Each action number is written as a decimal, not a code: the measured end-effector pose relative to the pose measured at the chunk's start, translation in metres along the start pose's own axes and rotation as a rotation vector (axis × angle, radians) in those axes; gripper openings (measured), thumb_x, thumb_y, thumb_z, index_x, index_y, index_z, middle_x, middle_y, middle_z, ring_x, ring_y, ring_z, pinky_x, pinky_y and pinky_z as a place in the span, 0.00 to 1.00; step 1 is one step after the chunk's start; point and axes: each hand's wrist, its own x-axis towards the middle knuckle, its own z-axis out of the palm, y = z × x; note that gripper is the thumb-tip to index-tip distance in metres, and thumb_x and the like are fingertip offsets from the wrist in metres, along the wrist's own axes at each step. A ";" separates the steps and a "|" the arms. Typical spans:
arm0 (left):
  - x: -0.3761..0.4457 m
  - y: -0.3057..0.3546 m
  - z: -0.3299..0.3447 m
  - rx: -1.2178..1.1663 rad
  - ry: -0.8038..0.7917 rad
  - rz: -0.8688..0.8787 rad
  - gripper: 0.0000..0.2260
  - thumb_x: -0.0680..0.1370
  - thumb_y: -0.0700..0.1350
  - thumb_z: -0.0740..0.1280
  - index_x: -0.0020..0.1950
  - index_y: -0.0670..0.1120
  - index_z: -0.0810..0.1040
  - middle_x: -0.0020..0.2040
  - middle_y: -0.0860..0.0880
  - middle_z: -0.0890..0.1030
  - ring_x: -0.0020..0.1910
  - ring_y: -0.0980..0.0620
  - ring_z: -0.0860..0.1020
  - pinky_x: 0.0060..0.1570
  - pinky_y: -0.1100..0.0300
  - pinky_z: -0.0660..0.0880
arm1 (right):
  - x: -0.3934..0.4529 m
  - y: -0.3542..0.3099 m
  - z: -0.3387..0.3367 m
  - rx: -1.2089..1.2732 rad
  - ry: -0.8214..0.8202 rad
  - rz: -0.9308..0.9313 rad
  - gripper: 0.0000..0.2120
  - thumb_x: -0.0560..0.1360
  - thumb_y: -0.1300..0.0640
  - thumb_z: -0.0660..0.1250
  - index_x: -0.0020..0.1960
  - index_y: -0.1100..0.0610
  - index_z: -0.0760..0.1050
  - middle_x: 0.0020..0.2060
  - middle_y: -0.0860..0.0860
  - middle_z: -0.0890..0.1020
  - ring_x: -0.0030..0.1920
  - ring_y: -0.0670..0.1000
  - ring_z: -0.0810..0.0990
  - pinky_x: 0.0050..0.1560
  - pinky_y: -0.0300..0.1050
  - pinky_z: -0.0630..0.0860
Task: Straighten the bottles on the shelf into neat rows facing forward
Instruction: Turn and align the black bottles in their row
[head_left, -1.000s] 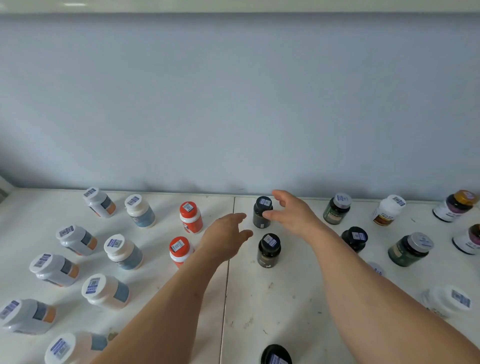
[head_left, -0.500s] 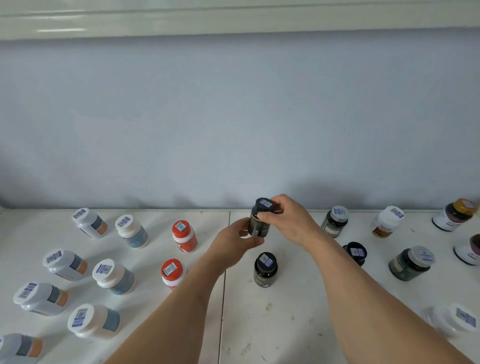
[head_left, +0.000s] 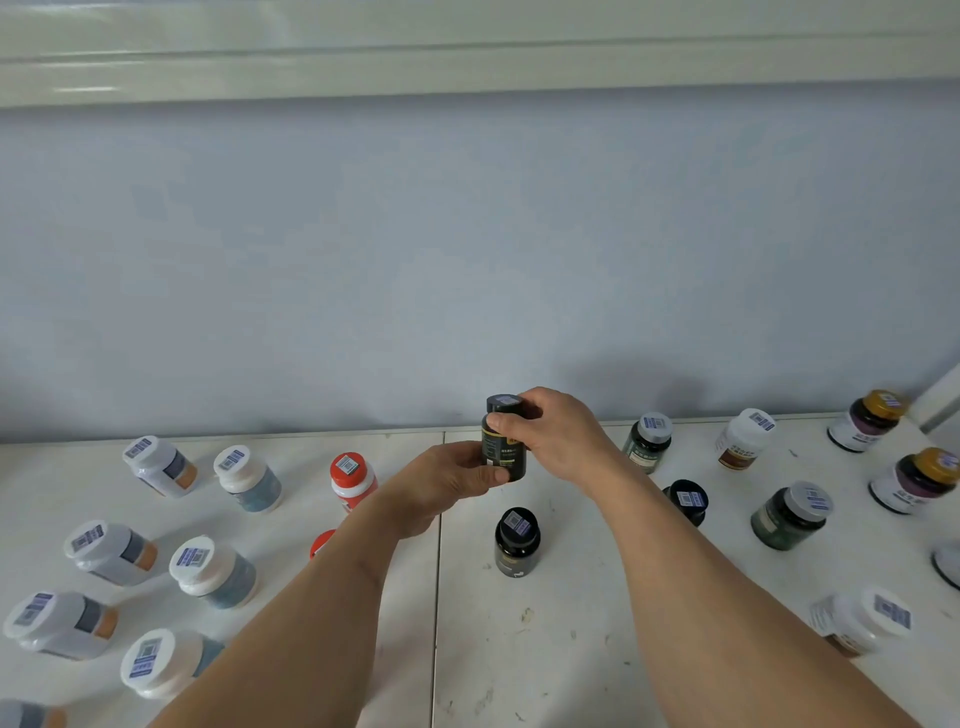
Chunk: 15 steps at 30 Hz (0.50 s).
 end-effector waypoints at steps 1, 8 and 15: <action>0.000 0.000 0.000 0.000 -0.007 0.000 0.18 0.68 0.55 0.77 0.56 0.57 0.81 0.59 0.53 0.82 0.64 0.49 0.75 0.71 0.46 0.65 | 0.000 0.001 0.000 0.003 0.001 0.002 0.16 0.71 0.40 0.71 0.50 0.51 0.78 0.43 0.45 0.80 0.45 0.46 0.79 0.41 0.42 0.73; 0.003 0.001 0.001 0.000 -0.004 -0.005 0.22 0.68 0.56 0.77 0.61 0.56 0.80 0.59 0.55 0.82 0.64 0.51 0.75 0.70 0.48 0.65 | 0.003 0.007 0.000 0.049 -0.002 0.004 0.19 0.71 0.41 0.71 0.57 0.51 0.79 0.48 0.44 0.82 0.49 0.45 0.80 0.51 0.45 0.78; 0.005 -0.004 0.006 0.664 0.292 -0.035 0.26 0.74 0.55 0.71 0.71 0.51 0.72 0.64 0.53 0.78 0.61 0.53 0.77 0.57 0.61 0.73 | 0.007 0.028 0.011 0.086 -0.019 0.032 0.18 0.71 0.47 0.73 0.60 0.49 0.76 0.51 0.44 0.82 0.53 0.46 0.80 0.56 0.46 0.76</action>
